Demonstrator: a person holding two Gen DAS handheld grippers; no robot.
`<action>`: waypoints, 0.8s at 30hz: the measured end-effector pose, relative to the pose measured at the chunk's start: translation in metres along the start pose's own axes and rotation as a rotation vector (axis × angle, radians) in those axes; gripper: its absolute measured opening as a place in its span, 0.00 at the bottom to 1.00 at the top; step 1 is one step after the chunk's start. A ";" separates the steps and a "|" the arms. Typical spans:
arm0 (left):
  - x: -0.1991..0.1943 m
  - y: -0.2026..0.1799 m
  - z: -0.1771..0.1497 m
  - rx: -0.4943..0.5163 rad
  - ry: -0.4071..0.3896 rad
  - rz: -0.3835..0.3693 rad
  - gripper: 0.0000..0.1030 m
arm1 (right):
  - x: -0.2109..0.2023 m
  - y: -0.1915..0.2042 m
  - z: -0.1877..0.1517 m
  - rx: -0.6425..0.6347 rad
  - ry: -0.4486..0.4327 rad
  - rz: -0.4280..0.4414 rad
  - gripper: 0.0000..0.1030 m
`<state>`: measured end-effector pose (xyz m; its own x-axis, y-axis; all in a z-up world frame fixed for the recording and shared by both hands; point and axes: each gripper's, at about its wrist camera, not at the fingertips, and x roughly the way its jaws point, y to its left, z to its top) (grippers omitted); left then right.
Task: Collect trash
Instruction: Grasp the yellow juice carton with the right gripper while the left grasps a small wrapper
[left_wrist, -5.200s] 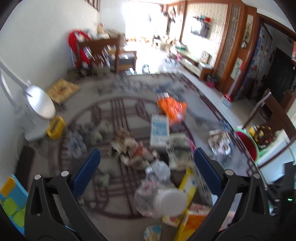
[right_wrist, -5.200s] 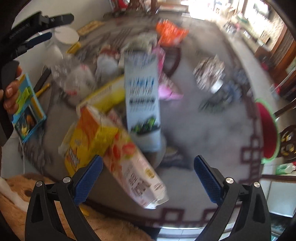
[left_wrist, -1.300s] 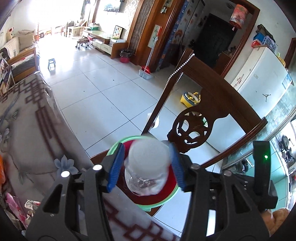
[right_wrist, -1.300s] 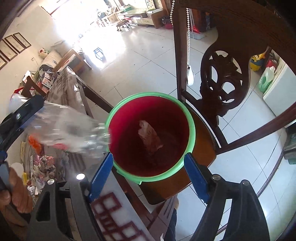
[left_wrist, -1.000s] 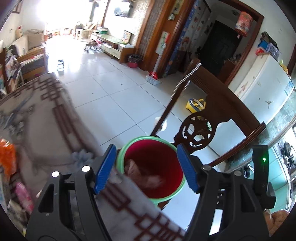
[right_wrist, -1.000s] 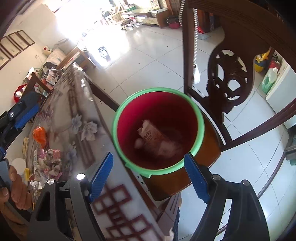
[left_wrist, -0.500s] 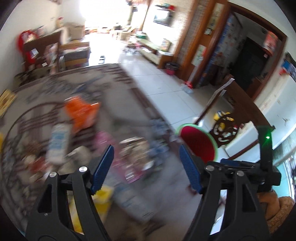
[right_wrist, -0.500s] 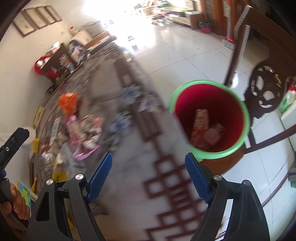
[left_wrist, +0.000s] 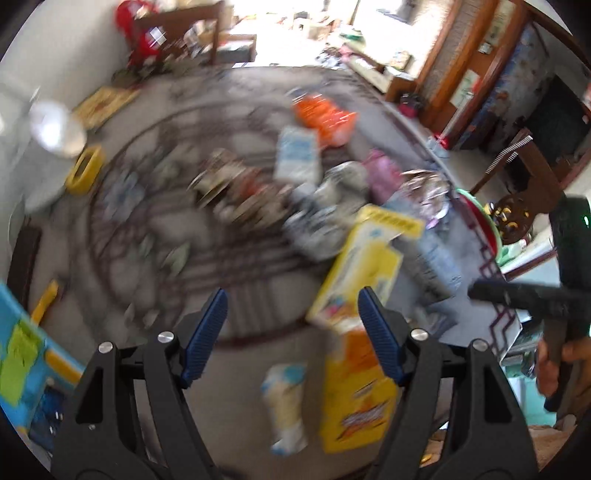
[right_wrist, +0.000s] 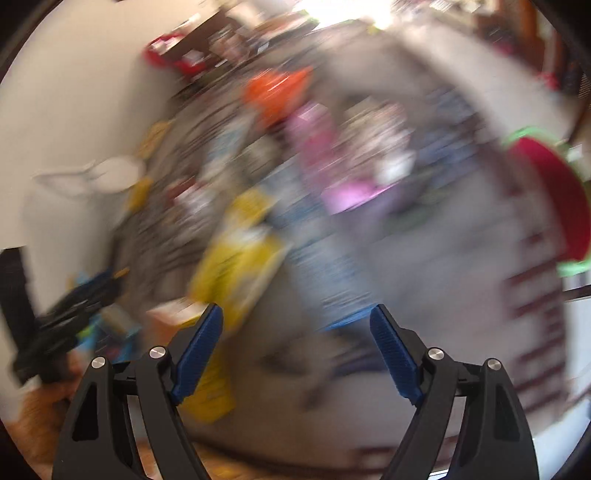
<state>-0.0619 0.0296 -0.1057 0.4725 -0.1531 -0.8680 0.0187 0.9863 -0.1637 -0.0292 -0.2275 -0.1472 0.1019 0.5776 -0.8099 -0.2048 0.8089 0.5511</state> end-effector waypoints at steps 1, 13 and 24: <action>0.000 0.010 -0.004 -0.024 0.008 -0.005 0.68 | 0.017 0.010 -0.005 -0.014 0.051 0.054 0.78; 0.003 0.048 -0.031 -0.065 0.056 -0.069 0.68 | 0.115 0.041 -0.012 0.034 0.261 0.217 0.61; 0.031 0.022 -0.063 0.043 0.218 -0.188 0.68 | 0.035 0.048 0.001 -0.010 -0.011 0.086 0.61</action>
<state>-0.1027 0.0424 -0.1659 0.2566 -0.3388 -0.9052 0.1277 0.9402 -0.3158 -0.0345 -0.1684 -0.1492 0.0939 0.6462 -0.7574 -0.2234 0.7550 0.6165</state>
